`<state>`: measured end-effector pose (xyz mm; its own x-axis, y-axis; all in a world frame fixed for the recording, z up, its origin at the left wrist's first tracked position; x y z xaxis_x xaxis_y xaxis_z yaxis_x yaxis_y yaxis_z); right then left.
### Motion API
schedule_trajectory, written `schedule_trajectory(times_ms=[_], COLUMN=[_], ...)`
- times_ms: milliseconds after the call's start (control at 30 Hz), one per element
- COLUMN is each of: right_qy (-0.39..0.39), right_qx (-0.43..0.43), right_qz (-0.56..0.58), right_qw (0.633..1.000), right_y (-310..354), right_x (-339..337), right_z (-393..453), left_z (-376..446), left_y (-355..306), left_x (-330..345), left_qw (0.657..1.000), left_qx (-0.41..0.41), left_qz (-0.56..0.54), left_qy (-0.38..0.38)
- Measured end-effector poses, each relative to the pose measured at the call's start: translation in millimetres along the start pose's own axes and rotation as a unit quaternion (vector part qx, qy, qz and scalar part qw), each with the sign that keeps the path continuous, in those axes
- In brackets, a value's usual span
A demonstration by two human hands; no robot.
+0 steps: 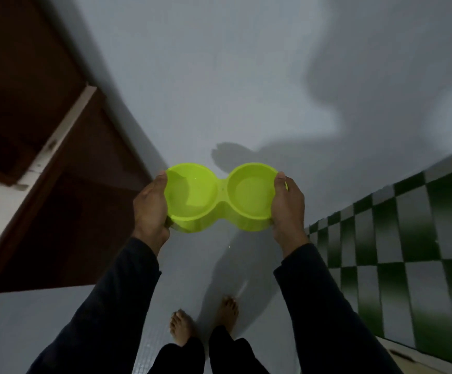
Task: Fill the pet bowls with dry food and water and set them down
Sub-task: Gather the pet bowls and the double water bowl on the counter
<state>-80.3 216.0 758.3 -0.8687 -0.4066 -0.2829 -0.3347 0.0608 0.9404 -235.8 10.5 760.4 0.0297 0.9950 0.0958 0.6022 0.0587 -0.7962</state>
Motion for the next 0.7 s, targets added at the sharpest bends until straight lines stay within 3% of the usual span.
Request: schedule_trajectory(times_ms=[100, 267, 500, 700], right_qy=[-0.009, -0.012, -0.028, -0.079], right_qx=[-0.012, 0.018, -0.030, -0.054], right_qz=[0.005, 0.106, 0.152, 0.155], right_qw=[1.000, 0.994, 0.988, 0.983], right_y=[30, 77, 132, 158], right_x=[-14, -32, -62, -91], right_z=[0, -2, 1, -4], left_z=[-15, -31, -50, -80], left_y=[-26, -69, -113, -134], left_x=[11, 31, 60, 81], left_qw=[1.000, 0.998, 0.997, 0.989], left_qx=[0.025, 0.050, 0.061, 0.052], left_qz=[0.007, 0.012, -0.014, -0.018], left_qy=[0.013, 0.022, 0.043, 0.134])
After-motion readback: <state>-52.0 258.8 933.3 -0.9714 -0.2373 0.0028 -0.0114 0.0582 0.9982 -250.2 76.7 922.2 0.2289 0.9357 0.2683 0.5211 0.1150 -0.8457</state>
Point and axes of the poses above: each hand's wrist, its own z-axis towards the middle knuckle, its own x-axis out of the palm, y = z × x, the point moved 2 cm from there along z, towards the middle knuckle, and after that the axes turned 5 degrees about -x, right-handed, at the moved point
